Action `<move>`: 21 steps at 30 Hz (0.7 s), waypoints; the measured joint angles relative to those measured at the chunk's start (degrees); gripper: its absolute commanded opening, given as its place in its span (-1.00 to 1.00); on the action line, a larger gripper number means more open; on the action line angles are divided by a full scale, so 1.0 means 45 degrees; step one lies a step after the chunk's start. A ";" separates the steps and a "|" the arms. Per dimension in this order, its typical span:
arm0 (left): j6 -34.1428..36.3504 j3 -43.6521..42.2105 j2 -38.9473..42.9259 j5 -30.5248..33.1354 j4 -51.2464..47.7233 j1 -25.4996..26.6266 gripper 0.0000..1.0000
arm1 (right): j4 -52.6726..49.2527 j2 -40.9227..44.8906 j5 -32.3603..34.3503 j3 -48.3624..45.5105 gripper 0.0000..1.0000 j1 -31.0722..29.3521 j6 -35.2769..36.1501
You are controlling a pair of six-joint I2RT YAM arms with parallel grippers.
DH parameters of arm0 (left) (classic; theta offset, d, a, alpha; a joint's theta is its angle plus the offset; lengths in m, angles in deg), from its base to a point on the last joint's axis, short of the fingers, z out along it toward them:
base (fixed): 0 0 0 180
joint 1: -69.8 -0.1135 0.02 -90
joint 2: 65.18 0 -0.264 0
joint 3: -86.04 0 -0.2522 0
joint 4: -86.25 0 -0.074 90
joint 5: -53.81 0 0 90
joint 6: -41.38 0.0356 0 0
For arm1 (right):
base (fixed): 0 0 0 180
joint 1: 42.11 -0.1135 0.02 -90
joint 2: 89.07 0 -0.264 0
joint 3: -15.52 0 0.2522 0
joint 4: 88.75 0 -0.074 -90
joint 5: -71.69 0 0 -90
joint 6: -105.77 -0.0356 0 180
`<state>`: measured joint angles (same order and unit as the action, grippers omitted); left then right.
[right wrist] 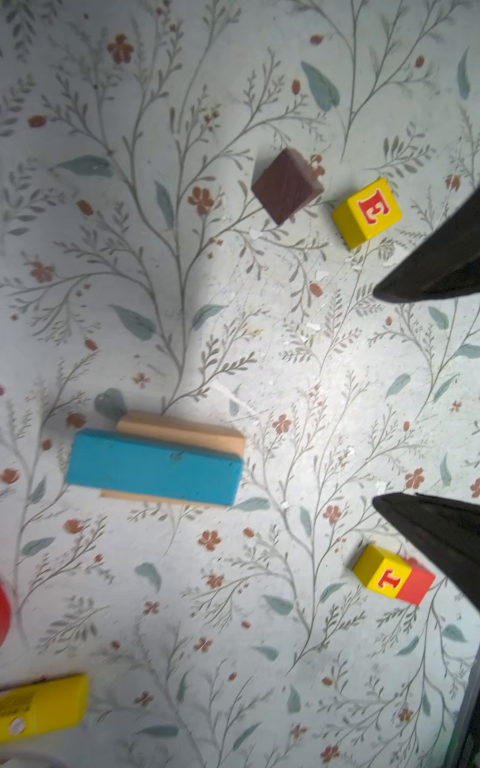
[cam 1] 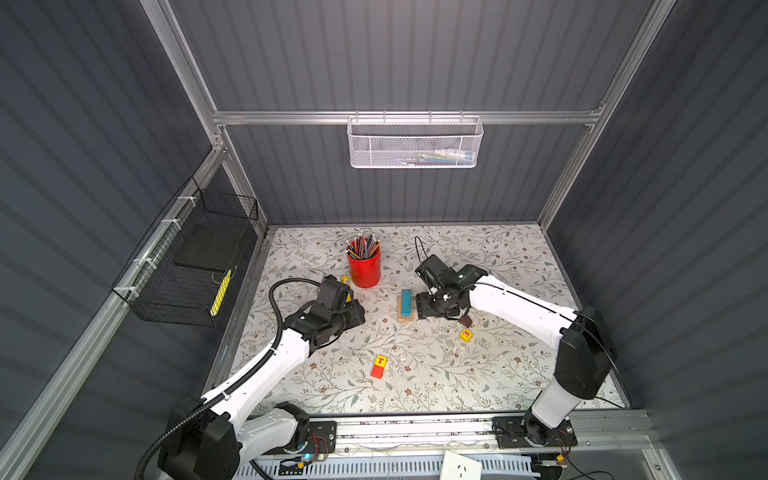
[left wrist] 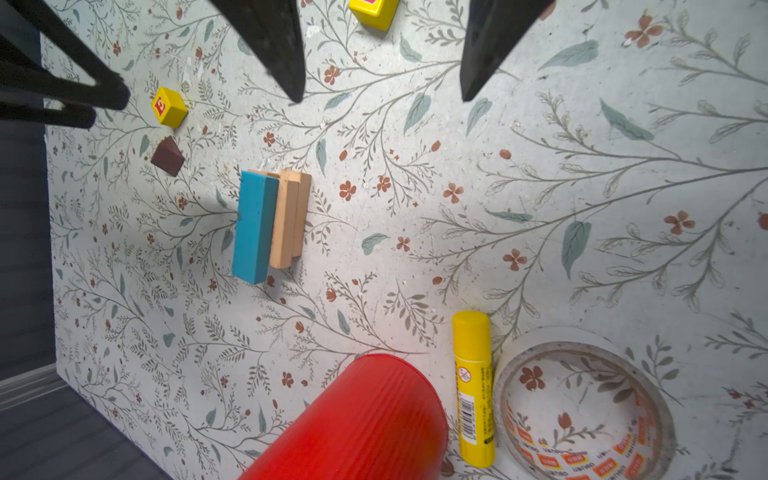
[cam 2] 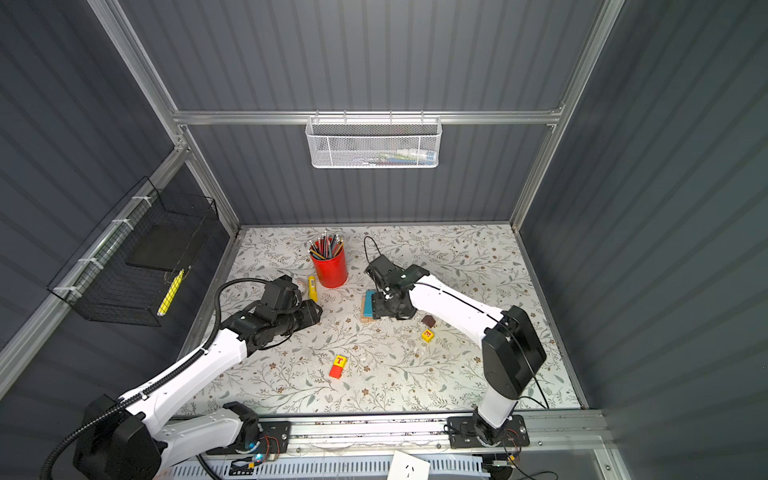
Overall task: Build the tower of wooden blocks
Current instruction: 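Open the right gripper and lift it off the teal block, then move the right gripper to the yellow E cube and grasp it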
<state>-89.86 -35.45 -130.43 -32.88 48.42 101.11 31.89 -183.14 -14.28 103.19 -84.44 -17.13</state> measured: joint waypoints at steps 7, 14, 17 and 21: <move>-0.0413 -0.0010 -0.0364 0.0019 0.0573 0.1564 0.23 | 0.0860 0.1549 -0.0471 -0.2963 0.57 0.1384 0.0219; -0.0821 -0.0010 -0.1001 0.0301 0.1336 0.2395 0.23 | 0.1647 0.1851 -0.1137 -0.4342 0.65 0.2914 0.0685; -0.1001 -0.0010 -0.1311 0.0408 0.1569 0.2739 0.23 | 0.1991 0.1836 -0.1413 -0.4546 0.67 0.3308 0.0908; -0.1098 -0.0005 -0.1661 0.0544 0.1749 0.2977 0.23 | 0.2501 0.1647 -0.1511 -0.4716 0.68 0.3531 0.1137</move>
<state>-94.80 -35.47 -137.91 -30.43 56.29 114.51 43.15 -175.73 -21.08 81.97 -68.55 -12.02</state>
